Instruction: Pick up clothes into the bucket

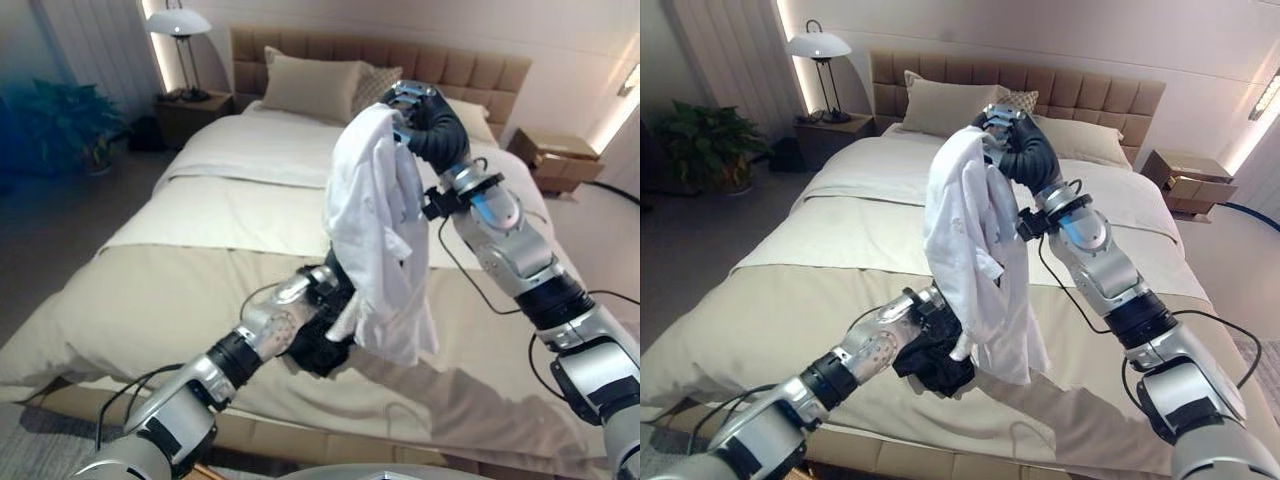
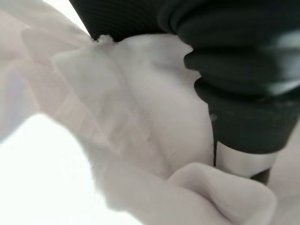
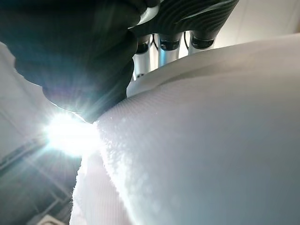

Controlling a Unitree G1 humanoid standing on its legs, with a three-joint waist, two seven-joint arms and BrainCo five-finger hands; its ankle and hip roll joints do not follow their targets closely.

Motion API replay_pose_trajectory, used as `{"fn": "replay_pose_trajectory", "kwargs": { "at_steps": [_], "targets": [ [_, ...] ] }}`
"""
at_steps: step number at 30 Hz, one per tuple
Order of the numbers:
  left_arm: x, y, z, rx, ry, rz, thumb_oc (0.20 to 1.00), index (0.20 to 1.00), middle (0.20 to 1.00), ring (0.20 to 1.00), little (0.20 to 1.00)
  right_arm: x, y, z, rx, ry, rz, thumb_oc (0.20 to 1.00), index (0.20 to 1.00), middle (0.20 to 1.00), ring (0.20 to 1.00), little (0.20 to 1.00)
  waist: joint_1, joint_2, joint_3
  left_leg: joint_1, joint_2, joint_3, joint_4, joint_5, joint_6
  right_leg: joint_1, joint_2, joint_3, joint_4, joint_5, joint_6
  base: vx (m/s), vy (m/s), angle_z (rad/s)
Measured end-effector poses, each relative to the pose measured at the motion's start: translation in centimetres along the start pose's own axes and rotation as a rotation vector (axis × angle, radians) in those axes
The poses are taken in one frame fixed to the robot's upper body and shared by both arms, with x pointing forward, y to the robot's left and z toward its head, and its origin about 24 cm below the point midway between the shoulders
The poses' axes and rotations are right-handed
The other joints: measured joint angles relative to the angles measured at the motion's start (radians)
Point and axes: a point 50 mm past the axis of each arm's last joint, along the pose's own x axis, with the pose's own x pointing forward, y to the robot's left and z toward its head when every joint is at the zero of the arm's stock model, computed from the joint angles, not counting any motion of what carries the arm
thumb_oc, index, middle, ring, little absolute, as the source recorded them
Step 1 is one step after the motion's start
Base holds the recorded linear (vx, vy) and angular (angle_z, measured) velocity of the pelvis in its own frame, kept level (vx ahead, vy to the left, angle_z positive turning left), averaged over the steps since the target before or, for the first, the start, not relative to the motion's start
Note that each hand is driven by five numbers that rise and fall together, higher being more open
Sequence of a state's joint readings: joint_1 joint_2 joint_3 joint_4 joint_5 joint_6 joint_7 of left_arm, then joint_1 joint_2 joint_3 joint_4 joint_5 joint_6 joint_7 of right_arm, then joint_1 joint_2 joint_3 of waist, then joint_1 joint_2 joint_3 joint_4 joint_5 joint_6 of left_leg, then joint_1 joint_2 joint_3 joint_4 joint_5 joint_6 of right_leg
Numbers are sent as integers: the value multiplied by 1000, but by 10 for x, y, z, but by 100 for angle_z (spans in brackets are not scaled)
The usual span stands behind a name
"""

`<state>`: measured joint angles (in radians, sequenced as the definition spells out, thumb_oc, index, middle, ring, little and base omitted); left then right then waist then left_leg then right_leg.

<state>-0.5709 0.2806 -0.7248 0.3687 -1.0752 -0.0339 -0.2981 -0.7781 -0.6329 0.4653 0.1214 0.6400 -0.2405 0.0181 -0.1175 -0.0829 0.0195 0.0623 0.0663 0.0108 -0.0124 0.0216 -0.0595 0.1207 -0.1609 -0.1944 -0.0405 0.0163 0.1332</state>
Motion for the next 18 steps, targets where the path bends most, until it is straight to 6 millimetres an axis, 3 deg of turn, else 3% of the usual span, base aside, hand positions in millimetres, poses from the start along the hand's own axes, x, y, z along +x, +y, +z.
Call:
{"fn": "replay_pose_trajectory", "kwargs": {
  "at_steps": [2,3,4,5,10,18],
  "targets": [
    [2,-2,-2,-12,3,-18,1000,1000,1000,1000,1000,1,2,-1,8,-1,6,200,200,200,200,200,-5,0,-4,3,1,4,-2,0,0,0,0,6,0,0,0,-3,3,-8],
    [3,-5,-3,-20,1,-34,931,931,931,931,931,1,4,-1,13,-3,9,200,200,200,200,200,-5,0,-4,10,1,12,-5,0,0,0,0,12,0,0,0,-6,4,-15],
    [5,-6,-3,-26,-2,-44,639,639,639,639,639,1,4,-1,15,-3,14,200,200,200,200,200,-6,1,-4,14,1,15,-7,0,0,0,0,17,0,0,0,-5,-1,-12],
    [7,-10,-4,-37,-7,-59,200,200,200,200,200,1,5,-1,19,-5,22,200,200,200,200,200,-7,1,-9,14,1,16,-9,0,0,-1,0,19,0,0,0,-10,-5,-8],
    [11,-16,-5,-55,-20,-93,200,200,200,200,200,2,7,-1,21,-8,38,200,200,200,200,200,-9,2,-11,15,3,17,-10,0,0,-3,1,21,0,0,0,-2,-1,-1],
    [-9,3,-9,-118,-99,20,200,200,200,200,200,-6,5,-4,40,-3,19,200,200,200,200,200,-3,0,-12,15,5,17,-11,0,0,-3,1,20,0,0,0,0,0,0]
  ]
}}
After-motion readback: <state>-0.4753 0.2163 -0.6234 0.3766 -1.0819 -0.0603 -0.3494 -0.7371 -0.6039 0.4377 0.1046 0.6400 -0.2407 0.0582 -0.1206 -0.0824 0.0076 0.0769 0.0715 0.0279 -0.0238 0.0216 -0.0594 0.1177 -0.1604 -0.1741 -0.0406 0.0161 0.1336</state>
